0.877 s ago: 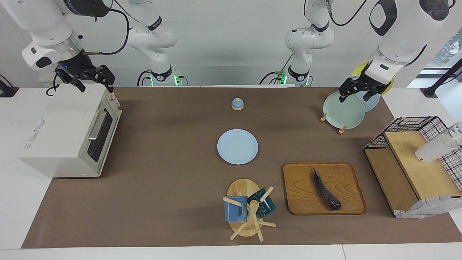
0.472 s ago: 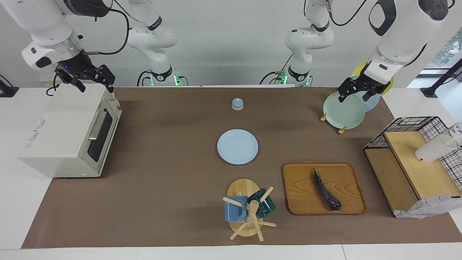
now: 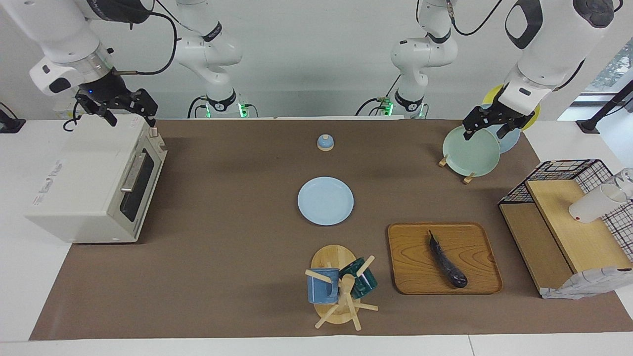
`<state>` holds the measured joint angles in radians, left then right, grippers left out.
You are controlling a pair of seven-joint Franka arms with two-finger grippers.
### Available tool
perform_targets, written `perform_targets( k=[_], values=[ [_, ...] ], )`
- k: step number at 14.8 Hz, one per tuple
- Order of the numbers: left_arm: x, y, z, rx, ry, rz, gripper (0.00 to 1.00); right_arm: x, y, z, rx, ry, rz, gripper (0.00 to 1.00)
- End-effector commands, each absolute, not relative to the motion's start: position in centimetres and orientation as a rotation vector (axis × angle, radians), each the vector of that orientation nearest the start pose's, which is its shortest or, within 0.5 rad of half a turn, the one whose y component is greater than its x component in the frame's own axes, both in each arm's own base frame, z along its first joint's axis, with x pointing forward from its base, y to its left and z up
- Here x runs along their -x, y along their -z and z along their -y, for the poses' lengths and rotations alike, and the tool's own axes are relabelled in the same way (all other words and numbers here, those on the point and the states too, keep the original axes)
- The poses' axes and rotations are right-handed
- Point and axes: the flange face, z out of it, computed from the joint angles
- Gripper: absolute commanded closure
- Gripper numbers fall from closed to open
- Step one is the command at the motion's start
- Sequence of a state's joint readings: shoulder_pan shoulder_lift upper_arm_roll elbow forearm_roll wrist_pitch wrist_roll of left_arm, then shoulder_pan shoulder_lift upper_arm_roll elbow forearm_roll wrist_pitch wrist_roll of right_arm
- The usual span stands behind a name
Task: Put eggplant into oven
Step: 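Reach the left gripper down to the purple eggplant on the wooden tray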
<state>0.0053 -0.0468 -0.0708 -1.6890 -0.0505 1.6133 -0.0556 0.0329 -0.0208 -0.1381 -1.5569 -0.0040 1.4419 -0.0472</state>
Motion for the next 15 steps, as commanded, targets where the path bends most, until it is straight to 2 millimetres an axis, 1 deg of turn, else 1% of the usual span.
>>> perform_targets(
  k=[1, 2, 3, 4, 5, 7, 8, 9, 10, 11, 12, 14, 15],
  values=[
    [-54.6, -59.8, 4.3, 3.169, 0.082, -0.036, 0.00, -52.5, -62.3, 6.0, 3.133, -0.130, -0.091, 0.85],
    [-55.4, -59.9, 4.3, 3.171, 0.126, -0.033, 0.00, -52.2, -61.8, 6.0, 3.132, -0.128, -0.072, 1.00],
    [-56.7, -59.3, 4.3, 3.176, 0.157, -0.028, 0.00, -51.7, -60.5, 5.9, 3.130, -0.106, -0.051, 1.00],
    [-57.8, -59.4, 4.2, 3.177, 0.203, -0.025, 0.00, -51.5, -59.5, 5.9, 3.128, -0.053, -0.024, 1.00],
    [-58.7, -59.0, 4.3, 3.180, 0.228, -0.023, 0.00, -51.2, -58.3, 5.9, 3.128, -0.017, -0.016, 1.00],
    [-60.5, -57.3, 4.4, 3.181, 0.277, -0.017, 0.00, -50.9, -56.8, 5.8, 3.127, -0.036, -0.034, 1.00],
    [-61.6, -55.4, 4.6, 3.185, 0.277, -0.018, 0.00, -50.6, -55.8, 5.7, 3.128, -0.056, -0.078, 1.00],
    [-62.6, -54.1, 4.9, 3.186, 0.299, -0.022, 0.00, -50.4, -55.4, 6.0, 3.145, -0.056, -0.168, 1.00],
    [-63.4, -52.4, 5.2, 3.189, 0.299, -0.017, 0.00, -50.4, -54.8, 6.2, 3.189, -0.055, -0.255, 1.00],
    [-64.2, -50.7, 5.8, 3.193, 0.307, 0.005, 0.00, -50.4, -54.3, 5.9, 3.232, -0.051, -0.291, 1.00],
    [-65.0, -49.1, 6.4, 3.196, 0.321, 0.020, 0.00, -50.6, -53.9, 5.2, 3.261, -0.055, -0.271, 1.00],
    [-66.1, -45.4, 7.5, 3.205, 0.338, 0.060, 0.00, -50.9, -52.7, 5.7, 3.321, -0.036, -0.236, 1.00],
    [-66.1, -44.0, 8.2, 3.207, 0.359, 0.068, 0.00, -51.0, -52.2, 5.8, 3.332, -0.015, -0.224, 1.00]
  ],
)
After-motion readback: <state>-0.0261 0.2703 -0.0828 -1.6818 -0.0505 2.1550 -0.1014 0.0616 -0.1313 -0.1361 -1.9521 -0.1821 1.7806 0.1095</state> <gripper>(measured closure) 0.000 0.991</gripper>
